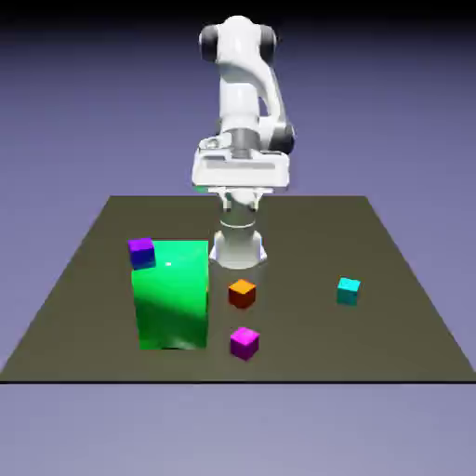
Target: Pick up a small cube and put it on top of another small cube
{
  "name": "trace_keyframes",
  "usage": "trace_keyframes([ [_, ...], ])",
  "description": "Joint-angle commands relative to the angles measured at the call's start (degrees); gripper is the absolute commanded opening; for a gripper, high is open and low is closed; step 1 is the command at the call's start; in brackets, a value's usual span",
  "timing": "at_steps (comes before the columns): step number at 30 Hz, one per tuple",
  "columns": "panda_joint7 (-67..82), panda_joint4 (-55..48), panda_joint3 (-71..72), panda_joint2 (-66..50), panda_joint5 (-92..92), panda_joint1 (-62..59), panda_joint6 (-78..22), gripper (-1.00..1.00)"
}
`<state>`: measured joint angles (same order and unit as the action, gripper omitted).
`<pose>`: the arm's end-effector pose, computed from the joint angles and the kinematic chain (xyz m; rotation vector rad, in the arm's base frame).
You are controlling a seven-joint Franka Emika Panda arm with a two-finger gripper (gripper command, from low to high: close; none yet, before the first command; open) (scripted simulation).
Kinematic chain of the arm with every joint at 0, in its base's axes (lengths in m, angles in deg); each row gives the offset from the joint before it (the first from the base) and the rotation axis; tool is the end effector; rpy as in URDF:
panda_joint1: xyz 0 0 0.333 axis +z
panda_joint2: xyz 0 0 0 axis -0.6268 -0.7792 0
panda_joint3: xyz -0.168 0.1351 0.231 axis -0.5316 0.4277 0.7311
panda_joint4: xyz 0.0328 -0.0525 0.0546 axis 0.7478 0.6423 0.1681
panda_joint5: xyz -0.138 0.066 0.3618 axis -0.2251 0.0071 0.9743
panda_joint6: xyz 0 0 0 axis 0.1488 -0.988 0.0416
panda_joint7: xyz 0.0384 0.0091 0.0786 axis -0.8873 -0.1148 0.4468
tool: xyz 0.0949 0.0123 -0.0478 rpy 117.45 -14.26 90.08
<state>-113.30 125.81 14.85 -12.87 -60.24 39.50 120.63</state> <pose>0.3998 0.0106 0.4498 -2.5593 0.9165 -0.9847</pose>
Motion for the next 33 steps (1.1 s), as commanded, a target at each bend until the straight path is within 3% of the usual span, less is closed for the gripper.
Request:
trace_keyframes([
  [1,0.42,-1.5,0.49,-2.08,-1.1,0.0,-2.27,0.0],
  [30,12.58,-45.0,14.6,-62.3,-32.84,-0.02,-68.0,0.0],
  [33,11.99,-44.73,14.16,-65.04,-34.87,-0.49,-67.1,0.0],
])
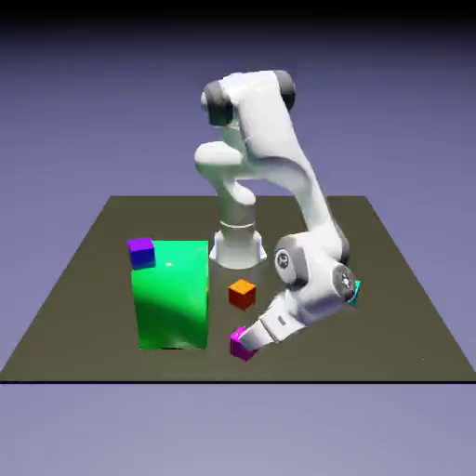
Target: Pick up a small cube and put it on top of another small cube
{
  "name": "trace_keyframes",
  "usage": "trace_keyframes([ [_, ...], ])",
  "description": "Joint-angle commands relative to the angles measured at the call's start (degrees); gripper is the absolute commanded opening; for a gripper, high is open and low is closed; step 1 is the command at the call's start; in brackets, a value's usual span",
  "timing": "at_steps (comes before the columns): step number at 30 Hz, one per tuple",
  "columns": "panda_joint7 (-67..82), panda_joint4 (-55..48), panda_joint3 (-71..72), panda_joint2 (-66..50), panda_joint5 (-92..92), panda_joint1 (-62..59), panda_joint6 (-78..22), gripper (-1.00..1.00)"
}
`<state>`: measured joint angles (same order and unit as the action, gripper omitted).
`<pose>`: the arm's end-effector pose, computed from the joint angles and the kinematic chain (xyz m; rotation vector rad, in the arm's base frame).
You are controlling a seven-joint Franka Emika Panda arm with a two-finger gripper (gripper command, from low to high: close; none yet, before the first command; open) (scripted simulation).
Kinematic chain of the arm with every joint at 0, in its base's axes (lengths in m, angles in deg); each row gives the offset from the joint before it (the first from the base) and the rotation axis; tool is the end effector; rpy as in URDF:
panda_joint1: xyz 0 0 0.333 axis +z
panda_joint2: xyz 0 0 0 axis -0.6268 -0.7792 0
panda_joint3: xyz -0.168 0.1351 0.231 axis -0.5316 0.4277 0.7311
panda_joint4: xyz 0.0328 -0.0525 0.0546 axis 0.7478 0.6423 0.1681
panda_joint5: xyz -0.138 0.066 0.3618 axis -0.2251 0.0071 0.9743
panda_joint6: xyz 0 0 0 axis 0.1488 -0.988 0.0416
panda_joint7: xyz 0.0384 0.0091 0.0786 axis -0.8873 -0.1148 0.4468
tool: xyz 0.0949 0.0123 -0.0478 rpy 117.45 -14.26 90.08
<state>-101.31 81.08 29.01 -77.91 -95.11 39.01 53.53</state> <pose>0.5102 0.0923 0.1301 2.4400 0.1867 -0.6746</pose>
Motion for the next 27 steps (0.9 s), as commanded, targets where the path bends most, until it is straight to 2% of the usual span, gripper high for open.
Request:
trace_keyframes([
  [1,-0.89,1.33,-0.78,-1.29,-1.27,-0.47,2.49,0.0],
  [2,-1.74,2.61,-1.54,-2.54,-2.49,-0.93,4.9,0.0],
  [3,-1.74,2.61,-1.54,-2.54,-2.49,-0.93,4.9,-1.0],
  [8,0.88,-1.32,0.78,1.29,1.26,0.47,-2.48,-1.0],
  [24,-8.08,31.9,12.17,28.91,20.88,-13.93,2.25,-1.0],
  [27,-8.62,34.2,10.73,30.04,21.85,-12.83,3.42,-1.0],
])
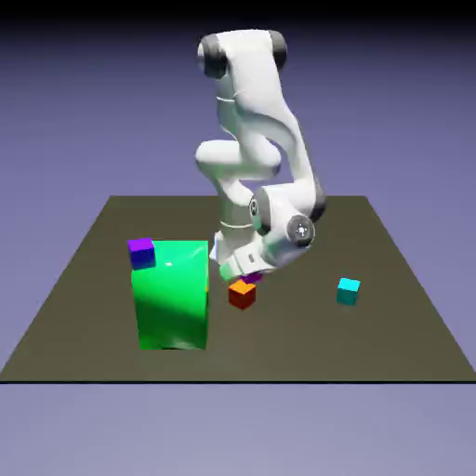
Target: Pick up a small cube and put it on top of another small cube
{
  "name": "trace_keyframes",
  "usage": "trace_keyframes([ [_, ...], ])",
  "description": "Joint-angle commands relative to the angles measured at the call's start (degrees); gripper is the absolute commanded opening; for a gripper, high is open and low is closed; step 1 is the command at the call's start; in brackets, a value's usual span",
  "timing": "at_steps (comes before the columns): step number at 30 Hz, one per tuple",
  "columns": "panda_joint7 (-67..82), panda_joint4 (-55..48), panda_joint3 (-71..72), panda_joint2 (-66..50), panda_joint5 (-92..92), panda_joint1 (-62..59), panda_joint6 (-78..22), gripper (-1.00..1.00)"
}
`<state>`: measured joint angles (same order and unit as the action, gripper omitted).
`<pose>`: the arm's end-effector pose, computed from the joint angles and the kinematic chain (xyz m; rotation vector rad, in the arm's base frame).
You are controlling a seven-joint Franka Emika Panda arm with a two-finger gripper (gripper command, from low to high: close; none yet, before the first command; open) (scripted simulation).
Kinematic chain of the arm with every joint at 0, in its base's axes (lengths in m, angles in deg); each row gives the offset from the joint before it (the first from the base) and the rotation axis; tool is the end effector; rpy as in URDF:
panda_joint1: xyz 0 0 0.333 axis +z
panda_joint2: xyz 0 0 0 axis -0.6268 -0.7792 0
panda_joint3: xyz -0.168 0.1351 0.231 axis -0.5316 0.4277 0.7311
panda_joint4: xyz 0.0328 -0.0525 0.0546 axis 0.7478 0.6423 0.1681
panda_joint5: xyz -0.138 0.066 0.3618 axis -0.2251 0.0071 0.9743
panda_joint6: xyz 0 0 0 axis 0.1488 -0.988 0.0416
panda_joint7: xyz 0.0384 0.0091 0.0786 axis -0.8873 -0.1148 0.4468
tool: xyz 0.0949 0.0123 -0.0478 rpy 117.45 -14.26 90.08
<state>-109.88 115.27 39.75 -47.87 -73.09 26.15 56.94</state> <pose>0.3362 0.0621 0.1996 2.5056 -0.3291 -0.8528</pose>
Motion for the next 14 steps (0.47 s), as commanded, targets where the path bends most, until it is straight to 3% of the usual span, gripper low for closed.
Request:
trace_keyframes([
  [1,-0.1,0.45,-2.08,-0.4,-0.29,1.94,0.92,-1.0],
  [12,-0.6,5.23,-23.99,-4.62,-1.55,22.04,10.51,-1.0],
  [13,-0.6,5.23,-23.99,-4.62,-1.55,22.04,10.51,1.0],
  [14,-0.6,5.23,-23.99,-4.62,-1.55,22.04,10.51,1.0],
])
